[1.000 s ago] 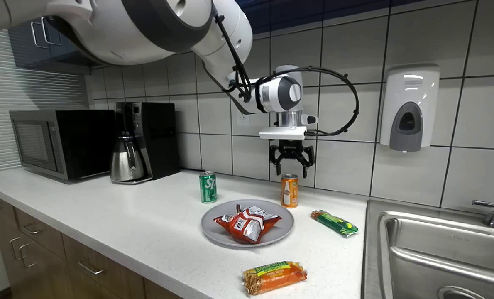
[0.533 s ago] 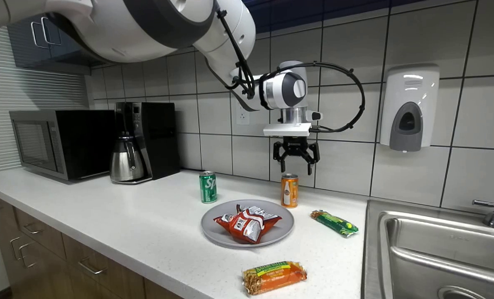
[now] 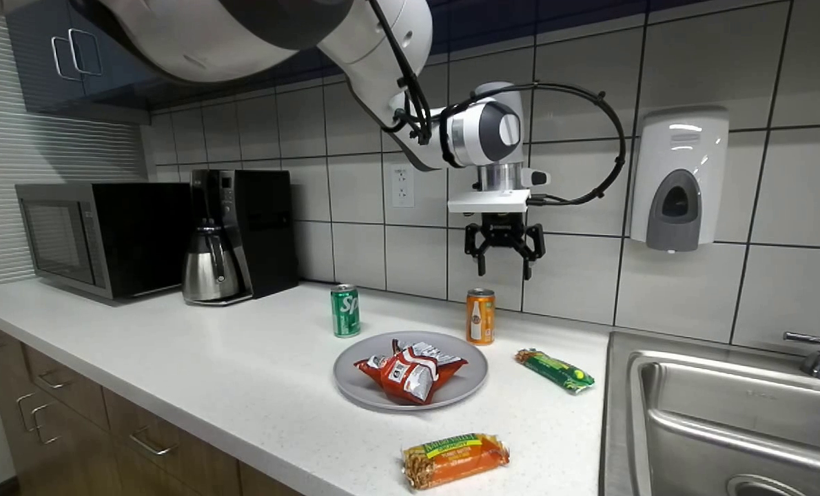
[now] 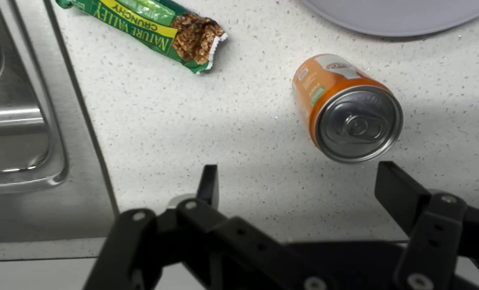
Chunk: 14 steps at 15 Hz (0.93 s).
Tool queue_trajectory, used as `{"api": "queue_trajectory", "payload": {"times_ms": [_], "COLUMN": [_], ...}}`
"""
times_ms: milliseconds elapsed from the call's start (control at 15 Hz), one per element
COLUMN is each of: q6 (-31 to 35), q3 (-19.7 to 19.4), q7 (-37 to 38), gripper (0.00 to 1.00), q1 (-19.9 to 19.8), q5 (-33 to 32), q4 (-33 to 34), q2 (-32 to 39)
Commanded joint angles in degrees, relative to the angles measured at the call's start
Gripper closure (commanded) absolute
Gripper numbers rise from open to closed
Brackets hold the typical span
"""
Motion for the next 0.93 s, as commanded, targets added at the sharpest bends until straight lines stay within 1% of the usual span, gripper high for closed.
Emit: {"api": "queue_trajectory", "payload": {"times_ms": [0, 133, 400, 867], "q6": [0.83, 1.52, 3.49, 8.44], "q3": [0.20, 0.14, 0.04, -0.33], "q7": [-0.72, -0.80, -0.75, -0.22], "gripper": [0.00, 0.00, 0.00, 0.00], "q1": [-0.51, -0.39, -0.14, 0.45], "q5": [0.70, 0.55, 0.36, -0.10], "q4": [-6.65, -9.73, -18.10, -36.10], "q2": [-5.27, -7.43, -12.99, -23.79]}}
